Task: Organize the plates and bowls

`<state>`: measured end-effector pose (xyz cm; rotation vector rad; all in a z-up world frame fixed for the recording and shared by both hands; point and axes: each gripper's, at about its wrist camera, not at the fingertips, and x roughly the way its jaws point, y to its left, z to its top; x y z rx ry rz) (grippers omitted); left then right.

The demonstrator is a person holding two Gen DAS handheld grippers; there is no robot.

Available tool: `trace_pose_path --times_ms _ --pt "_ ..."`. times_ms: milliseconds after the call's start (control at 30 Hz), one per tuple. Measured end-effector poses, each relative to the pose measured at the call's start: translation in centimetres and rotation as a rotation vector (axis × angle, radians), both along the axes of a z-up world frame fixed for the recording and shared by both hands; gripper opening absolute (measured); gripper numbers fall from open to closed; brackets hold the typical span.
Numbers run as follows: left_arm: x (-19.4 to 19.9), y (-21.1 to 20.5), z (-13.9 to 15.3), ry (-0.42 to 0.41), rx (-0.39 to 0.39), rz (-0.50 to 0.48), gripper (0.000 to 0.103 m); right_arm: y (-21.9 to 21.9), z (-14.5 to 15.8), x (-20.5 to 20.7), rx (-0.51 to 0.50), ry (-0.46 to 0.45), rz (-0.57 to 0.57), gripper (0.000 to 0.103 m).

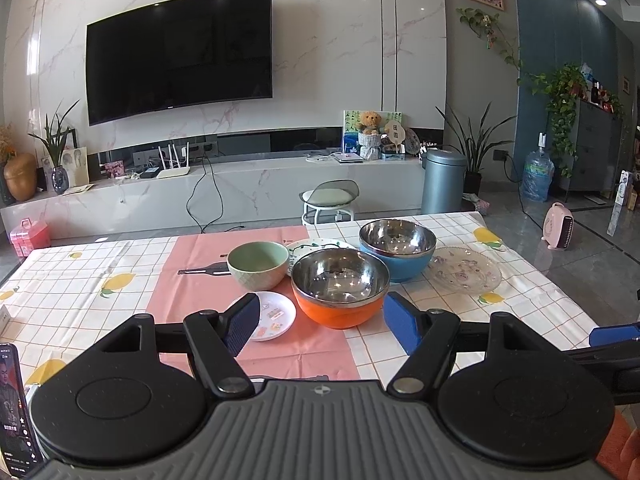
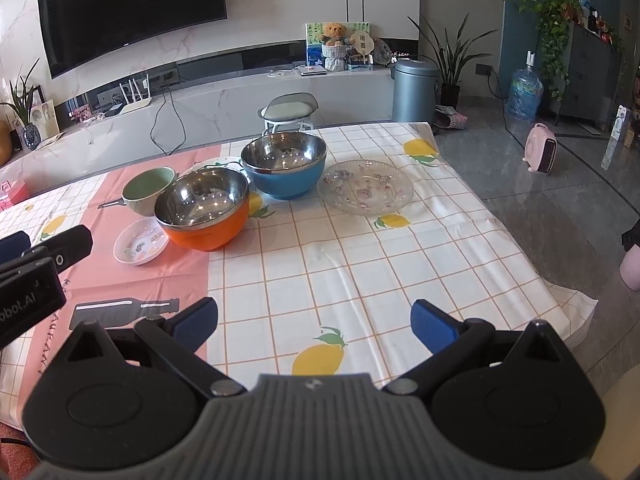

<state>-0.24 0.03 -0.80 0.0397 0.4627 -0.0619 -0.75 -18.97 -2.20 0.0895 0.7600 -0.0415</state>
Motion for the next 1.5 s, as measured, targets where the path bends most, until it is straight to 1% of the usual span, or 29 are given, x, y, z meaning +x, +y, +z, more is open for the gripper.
trace_pose_path --times_ms 1500 --pt "-0.53 -0.39 -0.17 0.004 0.002 -0.007 0.083 -0.24 -0.44 -0.13 0.016 0.024 -0.007 0.1"
